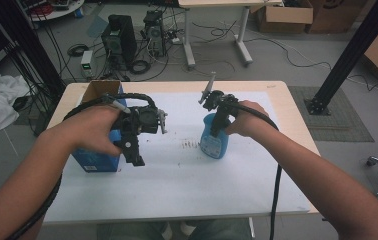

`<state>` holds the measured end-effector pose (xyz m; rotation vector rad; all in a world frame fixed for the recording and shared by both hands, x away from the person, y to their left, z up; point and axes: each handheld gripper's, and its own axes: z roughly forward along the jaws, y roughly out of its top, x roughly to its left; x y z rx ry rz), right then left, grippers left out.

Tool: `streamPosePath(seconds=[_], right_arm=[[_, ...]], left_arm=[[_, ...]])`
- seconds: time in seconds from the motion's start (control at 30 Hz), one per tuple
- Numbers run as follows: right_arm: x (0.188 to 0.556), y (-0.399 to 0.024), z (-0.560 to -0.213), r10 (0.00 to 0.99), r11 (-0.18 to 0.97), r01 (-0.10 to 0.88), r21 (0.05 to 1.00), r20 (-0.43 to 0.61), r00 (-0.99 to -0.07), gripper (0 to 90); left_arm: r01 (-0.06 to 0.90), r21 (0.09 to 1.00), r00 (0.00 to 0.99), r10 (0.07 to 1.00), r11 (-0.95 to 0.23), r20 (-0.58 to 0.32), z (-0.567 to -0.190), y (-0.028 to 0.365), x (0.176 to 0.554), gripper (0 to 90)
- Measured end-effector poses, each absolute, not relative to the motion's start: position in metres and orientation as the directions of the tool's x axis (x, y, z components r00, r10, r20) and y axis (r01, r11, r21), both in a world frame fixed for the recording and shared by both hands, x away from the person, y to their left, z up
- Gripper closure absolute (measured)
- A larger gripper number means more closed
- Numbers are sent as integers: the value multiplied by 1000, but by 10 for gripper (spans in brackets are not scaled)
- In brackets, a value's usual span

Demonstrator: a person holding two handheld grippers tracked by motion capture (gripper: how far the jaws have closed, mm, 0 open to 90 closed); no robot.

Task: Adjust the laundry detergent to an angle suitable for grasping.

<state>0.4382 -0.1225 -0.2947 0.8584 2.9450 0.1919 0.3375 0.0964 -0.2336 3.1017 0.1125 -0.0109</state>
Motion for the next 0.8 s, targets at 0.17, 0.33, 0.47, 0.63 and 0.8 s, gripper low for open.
streamPosePath(seconds=[0.17,0.33,0.47,0.63,0.8], right_arm=[[437,-120,-295,525,846,517,129,-41,-850,352],[438,-121,-295,526,846,518,131,-39,-850,328],[438,-121,-295,526,845,517,137,-32,-850,304],[439,-122,-291,523,846,514,141,-26,-852,272],[439,-122,-290,511,854,503,134,-29,-859,239]], left_arm=[[72,40,997,72,-997,-6,-233,97,337,2],[72,38,997,72,-997,-6,-232,98,337,2],[74,38,997,74,-997,-5,-232,98,337,1],[76,39,997,76,-996,-6,-232,98,336,1],[77,37,997,76,-996,-6,-232,98,336,1]])
